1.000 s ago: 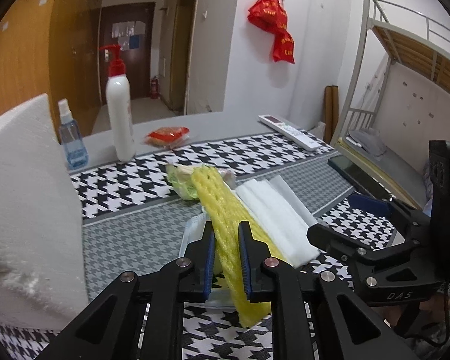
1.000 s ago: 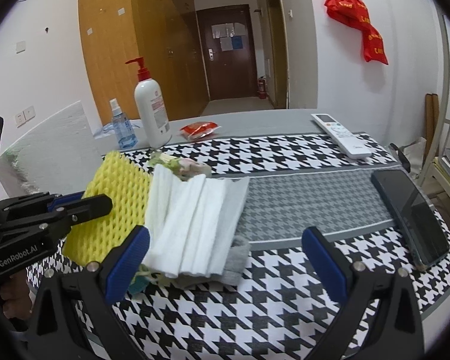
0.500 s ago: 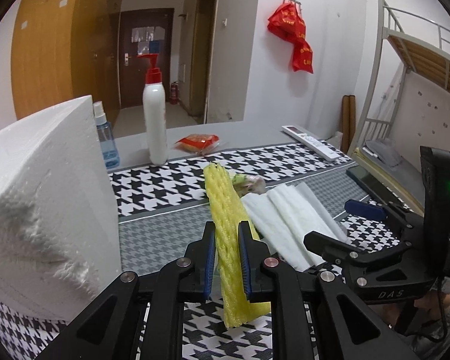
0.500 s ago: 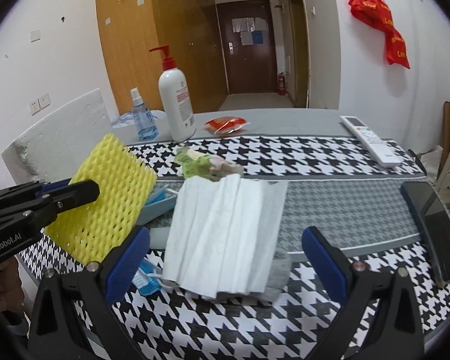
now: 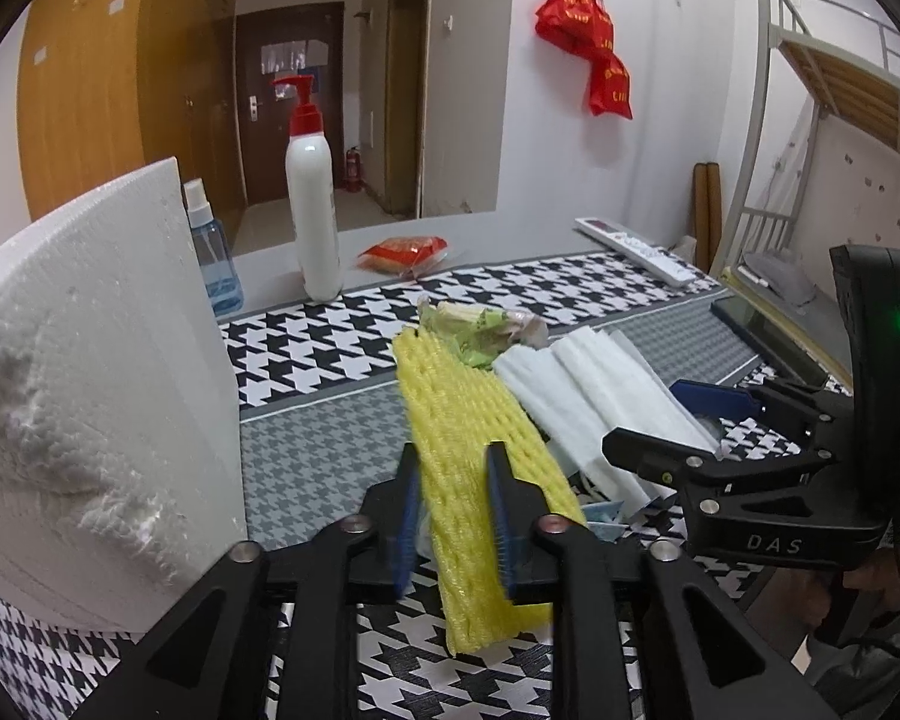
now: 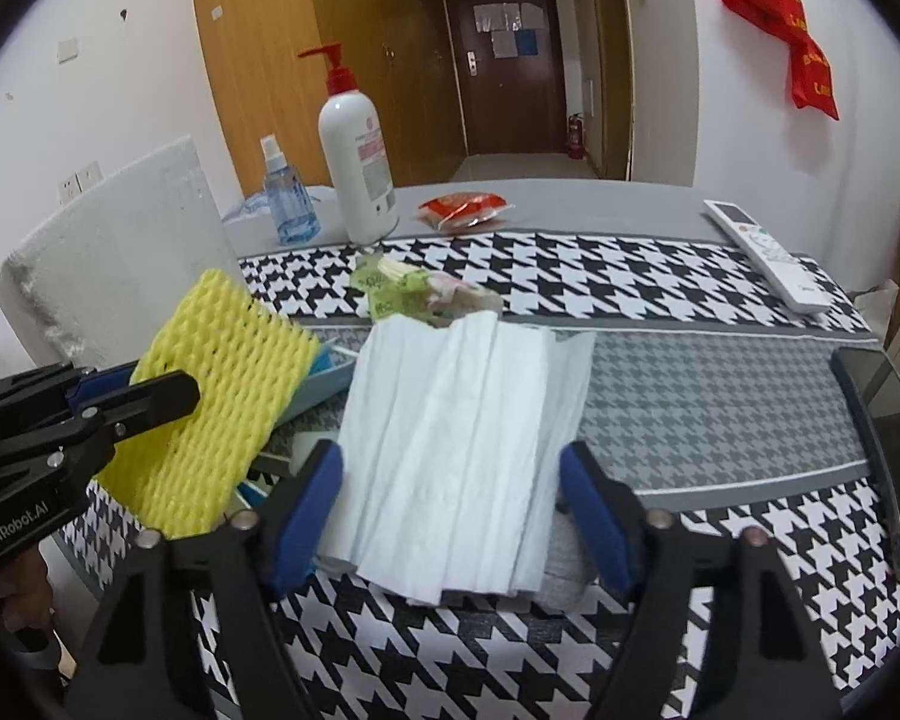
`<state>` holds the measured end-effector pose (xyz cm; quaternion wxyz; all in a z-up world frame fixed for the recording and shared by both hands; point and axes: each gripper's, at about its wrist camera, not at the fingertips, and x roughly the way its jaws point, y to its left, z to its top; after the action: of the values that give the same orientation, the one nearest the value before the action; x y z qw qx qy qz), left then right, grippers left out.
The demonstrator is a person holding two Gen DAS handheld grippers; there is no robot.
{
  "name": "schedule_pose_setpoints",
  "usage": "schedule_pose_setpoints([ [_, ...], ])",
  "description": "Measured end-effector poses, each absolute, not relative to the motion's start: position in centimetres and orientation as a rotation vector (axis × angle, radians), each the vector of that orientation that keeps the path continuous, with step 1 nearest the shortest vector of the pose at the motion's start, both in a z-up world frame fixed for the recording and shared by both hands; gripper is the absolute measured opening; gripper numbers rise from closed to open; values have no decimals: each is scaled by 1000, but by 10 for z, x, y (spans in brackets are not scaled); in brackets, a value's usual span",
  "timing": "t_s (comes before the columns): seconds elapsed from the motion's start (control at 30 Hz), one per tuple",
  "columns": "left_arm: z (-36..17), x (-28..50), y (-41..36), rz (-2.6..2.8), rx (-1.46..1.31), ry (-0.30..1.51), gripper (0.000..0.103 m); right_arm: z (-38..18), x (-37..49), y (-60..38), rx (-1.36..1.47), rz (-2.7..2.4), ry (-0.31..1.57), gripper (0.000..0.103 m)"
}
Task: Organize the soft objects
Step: 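Lift the yellow net with the left gripper while the right gripper grasps the white tissues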
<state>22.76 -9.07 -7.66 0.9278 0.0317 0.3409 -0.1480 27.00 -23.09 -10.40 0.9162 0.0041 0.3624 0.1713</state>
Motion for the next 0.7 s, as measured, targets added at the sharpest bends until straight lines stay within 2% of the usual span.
schedule_pose_setpoints([
  [0.03,-77,228,-91,-303,64,702,41,-104,270,-231,7,353,748,74],
  [0.07,-78,228,-91,-303,64,701,45,-105,271,-230,4,355,751,69],
  [0.23,-81,227,-96,-284,97,703,54,-107,273,-229,-12,344,760,46],
  [0.3,-82,227,-97,-285,105,704,55,-106,272,-230,-14,345,758,31],
  [0.4,-84,227,-99,-277,122,710,59,-106,271,-232,-22,339,755,19],
  [0.53,-86,229,-102,-266,134,715,65,-100,266,-239,8,347,731,17],
  [0.7,-86,228,-104,-249,153,714,66,-88,258,-247,18,321,686,17],
])
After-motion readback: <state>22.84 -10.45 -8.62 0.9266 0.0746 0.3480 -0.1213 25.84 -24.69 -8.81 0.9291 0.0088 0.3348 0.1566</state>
